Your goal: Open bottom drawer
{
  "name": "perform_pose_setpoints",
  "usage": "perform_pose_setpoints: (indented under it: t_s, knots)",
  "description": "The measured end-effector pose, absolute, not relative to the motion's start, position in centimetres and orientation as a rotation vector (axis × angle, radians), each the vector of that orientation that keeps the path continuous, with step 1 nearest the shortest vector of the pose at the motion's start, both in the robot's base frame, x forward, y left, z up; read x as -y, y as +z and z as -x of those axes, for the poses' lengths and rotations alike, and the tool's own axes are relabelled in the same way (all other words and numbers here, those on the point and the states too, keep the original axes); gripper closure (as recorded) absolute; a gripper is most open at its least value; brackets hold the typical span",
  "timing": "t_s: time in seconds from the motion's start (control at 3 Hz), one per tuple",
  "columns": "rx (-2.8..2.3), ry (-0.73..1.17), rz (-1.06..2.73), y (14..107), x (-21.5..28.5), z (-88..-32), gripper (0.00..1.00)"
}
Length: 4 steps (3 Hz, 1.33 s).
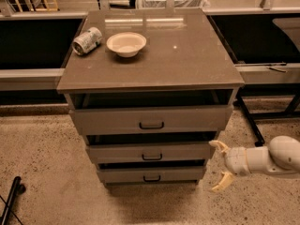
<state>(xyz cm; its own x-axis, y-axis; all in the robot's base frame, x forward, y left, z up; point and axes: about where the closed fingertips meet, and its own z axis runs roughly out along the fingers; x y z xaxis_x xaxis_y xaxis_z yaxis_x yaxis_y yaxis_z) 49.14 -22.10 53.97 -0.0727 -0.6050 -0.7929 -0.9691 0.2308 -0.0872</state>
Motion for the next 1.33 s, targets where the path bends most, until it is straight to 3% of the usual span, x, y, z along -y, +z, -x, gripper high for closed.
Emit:
perform_pose_setpoints:
  t_s: [1.0,1.33]
  knots:
    - [-1.539,0.832,1.471,35.4,22.1,-49.7,0.0]
    - [-1.529,0.843,1.467,35.3,22.6,-49.9,0.0]
